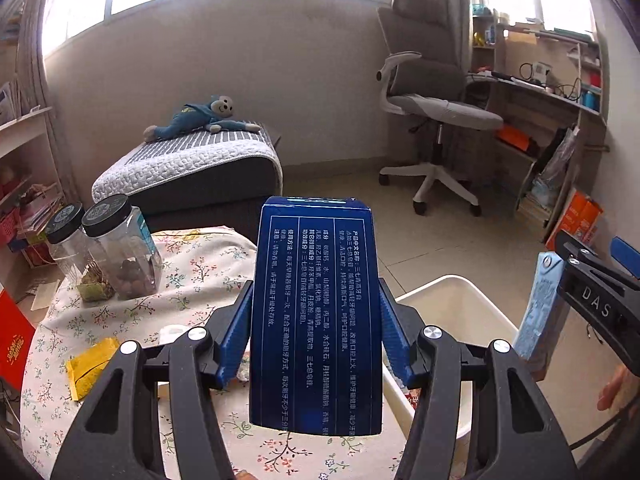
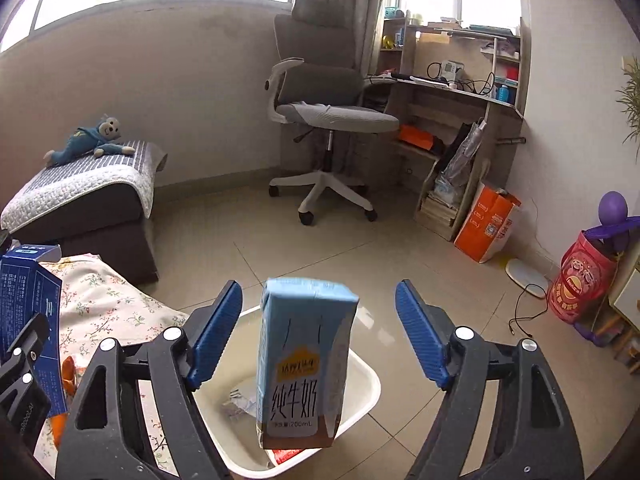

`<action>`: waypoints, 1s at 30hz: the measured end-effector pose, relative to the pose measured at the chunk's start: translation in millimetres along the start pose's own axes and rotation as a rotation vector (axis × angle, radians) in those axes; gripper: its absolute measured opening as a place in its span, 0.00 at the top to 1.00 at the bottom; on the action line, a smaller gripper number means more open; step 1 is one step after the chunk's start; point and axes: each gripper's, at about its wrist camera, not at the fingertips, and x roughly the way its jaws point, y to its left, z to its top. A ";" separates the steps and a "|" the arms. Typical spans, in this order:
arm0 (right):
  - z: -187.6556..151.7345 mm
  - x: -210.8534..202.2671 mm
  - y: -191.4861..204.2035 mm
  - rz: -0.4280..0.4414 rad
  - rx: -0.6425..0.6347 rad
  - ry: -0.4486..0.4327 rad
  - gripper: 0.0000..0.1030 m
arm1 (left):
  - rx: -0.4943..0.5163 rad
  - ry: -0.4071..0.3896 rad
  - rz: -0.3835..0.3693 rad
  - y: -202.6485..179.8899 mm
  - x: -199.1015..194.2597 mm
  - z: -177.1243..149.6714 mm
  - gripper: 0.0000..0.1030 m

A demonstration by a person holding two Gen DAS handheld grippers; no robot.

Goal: Collect trash
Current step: 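Carry the blue box and milk carton to the bin, release the carton, then open the left tool over the white bin to drop the blue box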

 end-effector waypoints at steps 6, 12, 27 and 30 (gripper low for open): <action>1.0 8.7 -44.6 -0.063 0.067 0.013 0.14 | 0.029 0.052 -0.102 -47.3 20.5 -5.7 0.45; 0.8 17.9 -72.2 -0.107 0.125 0.048 0.11 | 0.057 0.092 -0.161 -85.5 35.8 -7.1 0.44; -6.7 14.0 -67.9 -0.121 0.146 0.077 0.07 | 0.076 0.087 -0.104 -82.0 33.2 3.7 0.21; -9.9 7.0 -46.7 -0.098 0.078 0.063 0.07 | 0.051 0.057 -0.051 -61.3 23.7 0.8 0.20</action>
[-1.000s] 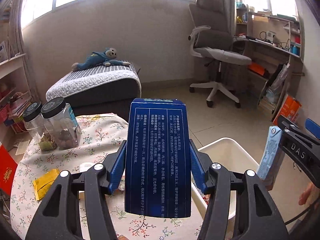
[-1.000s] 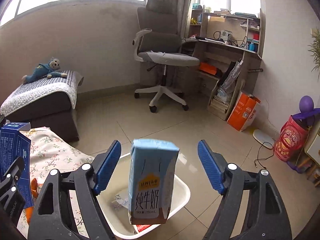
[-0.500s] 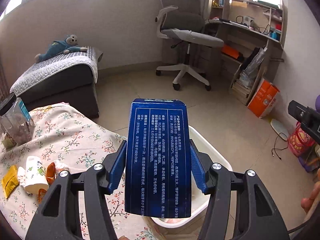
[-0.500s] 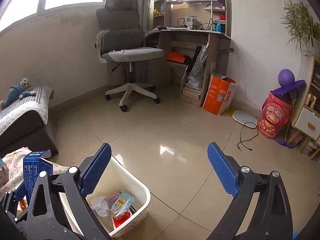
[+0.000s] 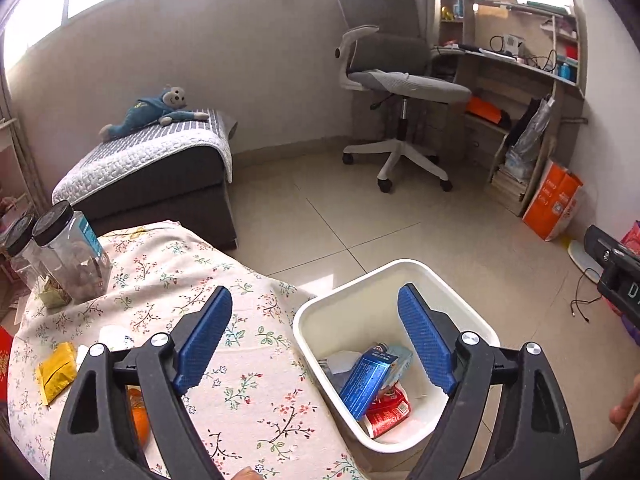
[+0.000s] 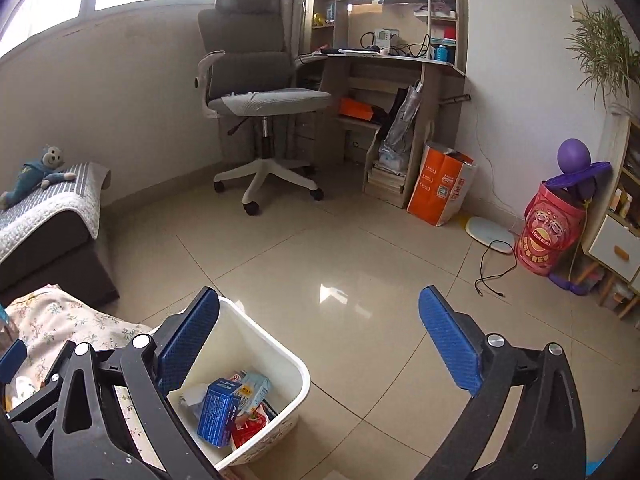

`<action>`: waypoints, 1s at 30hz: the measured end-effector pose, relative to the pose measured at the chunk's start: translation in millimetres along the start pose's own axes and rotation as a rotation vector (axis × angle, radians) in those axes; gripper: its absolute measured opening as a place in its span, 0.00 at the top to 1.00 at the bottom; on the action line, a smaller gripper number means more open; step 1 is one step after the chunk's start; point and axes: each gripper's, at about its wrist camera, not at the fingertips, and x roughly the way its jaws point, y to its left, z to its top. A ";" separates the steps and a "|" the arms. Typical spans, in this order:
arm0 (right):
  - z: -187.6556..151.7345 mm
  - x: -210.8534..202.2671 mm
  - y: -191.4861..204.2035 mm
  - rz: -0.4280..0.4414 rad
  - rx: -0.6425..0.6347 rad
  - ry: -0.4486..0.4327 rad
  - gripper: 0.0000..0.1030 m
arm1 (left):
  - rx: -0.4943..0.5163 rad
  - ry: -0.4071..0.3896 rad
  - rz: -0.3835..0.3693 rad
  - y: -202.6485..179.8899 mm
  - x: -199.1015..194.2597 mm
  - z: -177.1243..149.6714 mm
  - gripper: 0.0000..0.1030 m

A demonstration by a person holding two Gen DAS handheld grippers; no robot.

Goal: Collect trash
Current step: 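Open the left tool over the white bin to drop the blue box, then grasp the yellow snack bag with the left tool while the right tool grasps the white paper cup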

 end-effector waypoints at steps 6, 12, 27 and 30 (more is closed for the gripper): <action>-8.4 -16.8 37.2 0.034 -0.102 -0.030 0.07 | -0.099 0.002 0.060 40.3 -13.4 3.4 0.20; -9.5 -29.1 68.8 0.082 -0.144 -0.032 0.07 | -0.118 0.011 0.136 76.4 -22.5 -4.5 0.20; -28.5 -62.0 157.7 0.205 -0.243 -0.022 0.07 | -0.178 0.060 0.253 177.7 -34.2 -26.3 0.20; -34.6 -67.8 176.4 0.230 -0.266 -0.014 0.07 | -0.180 0.063 0.278 196.1 -38.3 -30.1 0.20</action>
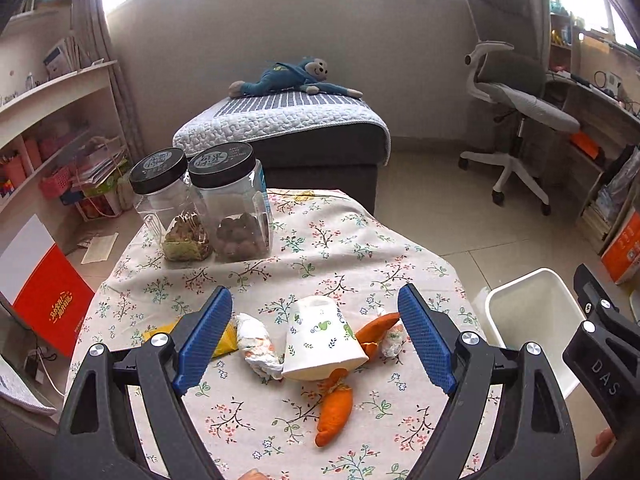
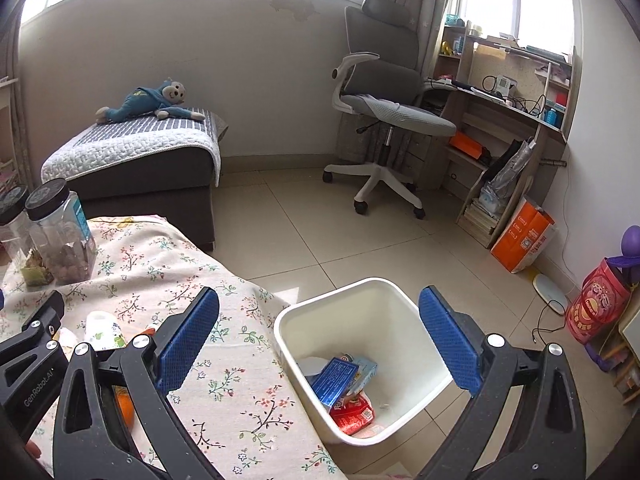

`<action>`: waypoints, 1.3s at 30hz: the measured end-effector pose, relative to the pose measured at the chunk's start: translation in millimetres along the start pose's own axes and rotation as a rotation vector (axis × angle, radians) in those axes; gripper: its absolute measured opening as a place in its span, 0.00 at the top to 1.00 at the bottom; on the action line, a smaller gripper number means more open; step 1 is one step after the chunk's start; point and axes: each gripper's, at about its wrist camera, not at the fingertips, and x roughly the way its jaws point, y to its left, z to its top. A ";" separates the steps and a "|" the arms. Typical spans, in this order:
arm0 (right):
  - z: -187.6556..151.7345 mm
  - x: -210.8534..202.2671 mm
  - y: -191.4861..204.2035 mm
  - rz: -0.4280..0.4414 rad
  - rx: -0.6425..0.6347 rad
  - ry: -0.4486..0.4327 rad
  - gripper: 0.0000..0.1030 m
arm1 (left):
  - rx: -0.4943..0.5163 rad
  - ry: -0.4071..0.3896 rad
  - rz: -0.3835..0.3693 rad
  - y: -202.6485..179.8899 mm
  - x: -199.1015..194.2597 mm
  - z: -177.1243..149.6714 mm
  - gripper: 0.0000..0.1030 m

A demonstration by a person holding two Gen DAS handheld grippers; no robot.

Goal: Collect trash
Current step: 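Grasp the yellow snack bag with the left tool while the right tool grasps the white paper cup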

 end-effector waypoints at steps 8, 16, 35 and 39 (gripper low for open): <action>-6.1 -2.9 50.7 0.068 -0.065 0.025 0.07 | 0.046 0.097 0.062 48.9 27.5 -6.8 0.20; -15.3 15.0 82.1 0.118 -0.168 0.114 0.07 | 0.346 0.388 0.071 86.7 113.9 -49.1 0.20; -37.5 71.1 171.8 0.418 -0.252 0.346 0.07 | 0.180 0.504 -0.111 150.5 150.8 -66.2 0.91; -42.1 78.6 193.0 0.430 -0.288 0.367 0.07 | 0.084 0.505 -0.119 169.1 134.9 -61.1 0.99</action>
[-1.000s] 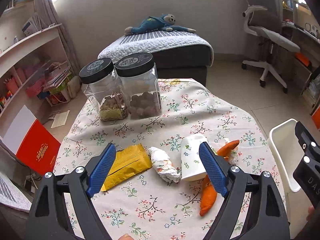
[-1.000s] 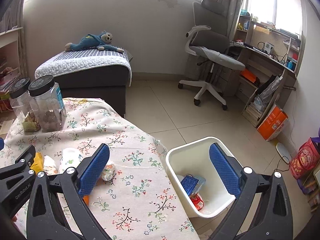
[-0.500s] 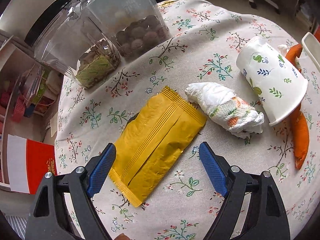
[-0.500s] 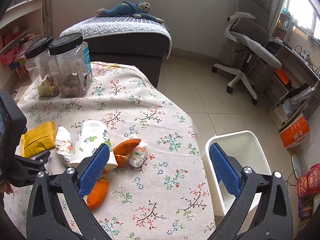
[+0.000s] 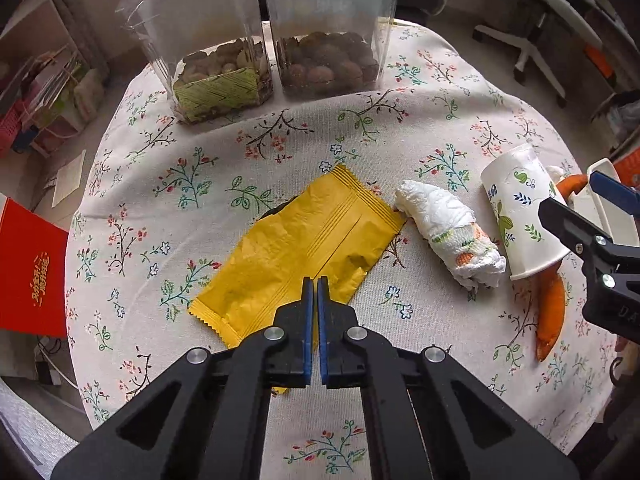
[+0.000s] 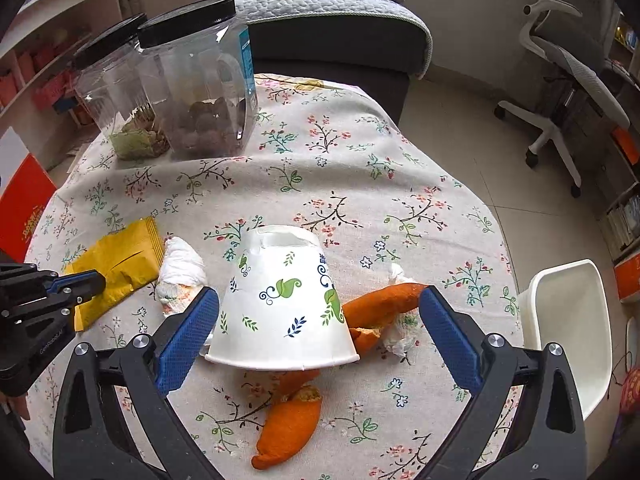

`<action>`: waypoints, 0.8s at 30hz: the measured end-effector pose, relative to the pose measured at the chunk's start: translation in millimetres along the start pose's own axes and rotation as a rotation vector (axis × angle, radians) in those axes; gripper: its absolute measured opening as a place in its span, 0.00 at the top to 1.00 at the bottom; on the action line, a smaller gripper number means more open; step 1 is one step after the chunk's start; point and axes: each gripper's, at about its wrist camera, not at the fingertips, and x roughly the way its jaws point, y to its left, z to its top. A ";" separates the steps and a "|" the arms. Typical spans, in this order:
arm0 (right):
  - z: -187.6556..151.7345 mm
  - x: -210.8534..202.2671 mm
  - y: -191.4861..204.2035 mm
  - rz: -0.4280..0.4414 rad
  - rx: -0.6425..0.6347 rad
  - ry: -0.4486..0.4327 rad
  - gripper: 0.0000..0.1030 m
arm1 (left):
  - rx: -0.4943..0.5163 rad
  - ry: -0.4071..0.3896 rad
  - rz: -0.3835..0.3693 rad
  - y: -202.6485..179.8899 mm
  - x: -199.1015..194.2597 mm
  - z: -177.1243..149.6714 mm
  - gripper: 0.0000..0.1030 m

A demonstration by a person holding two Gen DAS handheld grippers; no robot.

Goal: Collect trash
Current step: 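Grasp the yellow snack bag with the left tool while the right tool grasps the white paper cup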

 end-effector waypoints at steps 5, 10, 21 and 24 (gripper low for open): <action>4.3 13.7 8.4 0.030 -0.022 0.043 0.07 | 0.014 -0.017 -0.021 5.6 -14.4 -5.5 0.96; 8.0 14.8 4.4 0.102 0.010 0.059 0.44 | 0.064 -0.013 0.057 2.8 -5.8 3.6 0.39; 11.0 -25.1 -19.7 0.245 0.124 0.029 0.46 | 0.070 0.057 0.074 -4.1 27.5 19.5 0.22; 10.9 -33.8 -24.4 0.261 0.135 0.013 0.46 | 0.089 0.042 0.078 -12.6 31.8 17.3 0.28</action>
